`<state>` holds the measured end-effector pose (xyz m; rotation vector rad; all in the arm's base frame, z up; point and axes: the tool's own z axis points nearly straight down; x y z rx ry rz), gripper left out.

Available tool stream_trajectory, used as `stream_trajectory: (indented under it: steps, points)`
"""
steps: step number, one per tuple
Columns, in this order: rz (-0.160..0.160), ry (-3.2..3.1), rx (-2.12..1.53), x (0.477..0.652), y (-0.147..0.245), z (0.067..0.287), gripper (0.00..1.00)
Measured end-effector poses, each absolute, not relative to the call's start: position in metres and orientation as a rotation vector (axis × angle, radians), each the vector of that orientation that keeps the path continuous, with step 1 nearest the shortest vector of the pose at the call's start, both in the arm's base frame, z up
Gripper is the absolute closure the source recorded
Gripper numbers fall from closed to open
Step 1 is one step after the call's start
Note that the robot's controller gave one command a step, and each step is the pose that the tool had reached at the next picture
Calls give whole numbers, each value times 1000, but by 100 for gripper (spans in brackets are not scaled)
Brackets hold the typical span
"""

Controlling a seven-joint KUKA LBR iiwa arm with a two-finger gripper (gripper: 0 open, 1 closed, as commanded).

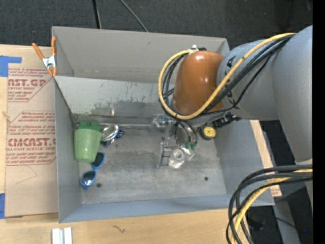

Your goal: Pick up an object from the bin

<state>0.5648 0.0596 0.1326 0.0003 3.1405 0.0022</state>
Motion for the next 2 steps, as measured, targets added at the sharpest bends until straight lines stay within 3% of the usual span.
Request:
stream_trajectory:
  steps: [1, 2]
  points:
    - [4, 3123, -305, 593, 131, 131, 0]
    - [4, 3140, -163, 586, 180, 66, 0]
